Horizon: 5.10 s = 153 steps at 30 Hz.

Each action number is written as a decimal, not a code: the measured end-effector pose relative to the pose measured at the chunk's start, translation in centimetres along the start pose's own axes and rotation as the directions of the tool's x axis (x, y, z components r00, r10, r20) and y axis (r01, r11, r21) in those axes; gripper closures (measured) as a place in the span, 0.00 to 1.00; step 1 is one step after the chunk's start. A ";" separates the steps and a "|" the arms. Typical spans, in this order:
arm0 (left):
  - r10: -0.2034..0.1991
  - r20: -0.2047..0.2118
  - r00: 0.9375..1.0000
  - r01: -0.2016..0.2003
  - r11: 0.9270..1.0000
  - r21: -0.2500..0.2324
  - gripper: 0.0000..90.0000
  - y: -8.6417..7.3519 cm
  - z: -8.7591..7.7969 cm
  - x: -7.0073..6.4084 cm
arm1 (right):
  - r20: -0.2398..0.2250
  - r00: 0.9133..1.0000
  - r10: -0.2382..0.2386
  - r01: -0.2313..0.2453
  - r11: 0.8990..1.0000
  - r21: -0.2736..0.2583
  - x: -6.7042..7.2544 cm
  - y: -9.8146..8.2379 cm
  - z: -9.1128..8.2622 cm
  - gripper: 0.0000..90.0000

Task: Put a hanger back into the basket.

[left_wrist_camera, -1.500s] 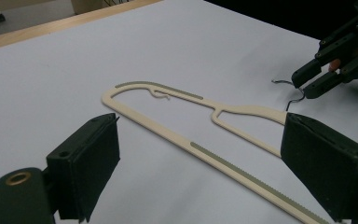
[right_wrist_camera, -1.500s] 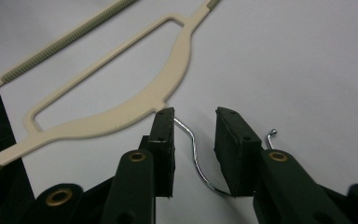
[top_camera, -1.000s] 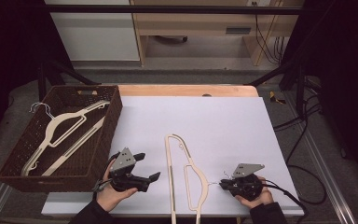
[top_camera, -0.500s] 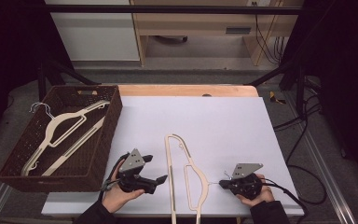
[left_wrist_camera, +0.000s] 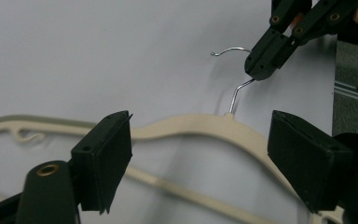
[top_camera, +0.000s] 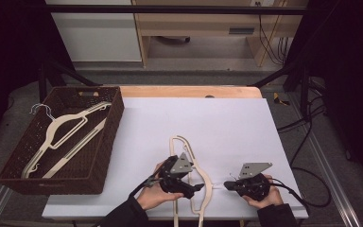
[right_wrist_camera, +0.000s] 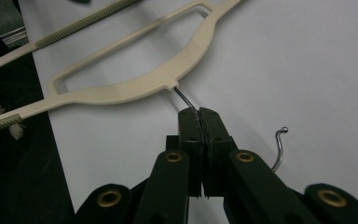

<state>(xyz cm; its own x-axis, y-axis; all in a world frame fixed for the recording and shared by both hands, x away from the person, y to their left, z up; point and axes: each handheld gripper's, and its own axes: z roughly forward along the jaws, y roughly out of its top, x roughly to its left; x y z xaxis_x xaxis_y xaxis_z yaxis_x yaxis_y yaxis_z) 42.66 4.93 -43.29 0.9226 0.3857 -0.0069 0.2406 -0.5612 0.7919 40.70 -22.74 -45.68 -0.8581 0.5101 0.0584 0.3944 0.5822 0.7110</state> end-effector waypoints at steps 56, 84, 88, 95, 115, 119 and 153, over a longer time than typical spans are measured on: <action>0.138 0.051 0.989 -0.142 0.987 0.079 0.99 3.8 1.3 0.3 | 0.019 0.995 0.095 -0.087 0.963 -0.256 2.2 2.5 -3.7 0.62; -0.001 -0.086 0.996 -0.004 0.998 -0.061 0.99 3.9 -1.9 2.2 | -0.004 0.966 0.260 -0.254 0.938 -0.238 4.4 7.0 1.3 0.41; -0.012 -0.091 0.996 0.006 0.998 -0.067 0.99 3.9 -2.1 2.2 | -0.024 0.956 0.294 -0.291 0.931 -0.221 4.5 7.2 2.6 0.51; -0.032 -0.104 0.994 0.025 0.998 -0.063 0.99 3.9 -1.9 2.4 | -0.070 0.938 0.339 -0.346 0.919 -0.191 4.3 7.4 3.2 0.72; -0.095 -0.068 0.993 0.085 0.987 -0.137 0.59 3.2 -6.8 4.2 | -0.177 0.864 0.472 -0.497 0.857 -0.140 2.7 8.7 3.5 0.97; -0.090 -0.106 0.990 0.072 0.984 -0.162 0.32 2.6 -9.8 5.1 | -0.183 0.885 0.429 -0.457 0.874 -0.163 2.2 9.0 2.6 0.97; 0.155 0.073 0.985 -0.162 0.982 0.102 0.89 0.9 -10.2 3.9 | -0.135 0.991 0.025 -0.056 0.970 -0.237 3.8 10.8 -0.3 0.89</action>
<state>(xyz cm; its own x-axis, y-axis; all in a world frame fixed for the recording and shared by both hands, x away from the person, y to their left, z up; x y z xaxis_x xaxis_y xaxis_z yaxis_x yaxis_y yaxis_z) 43.39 13.42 -36.34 0.9683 0.2396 0.0709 0.1178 -0.6878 0.7162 41.61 -14.68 -37.59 -0.8847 0.4340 0.1700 0.3531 0.3859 0.8523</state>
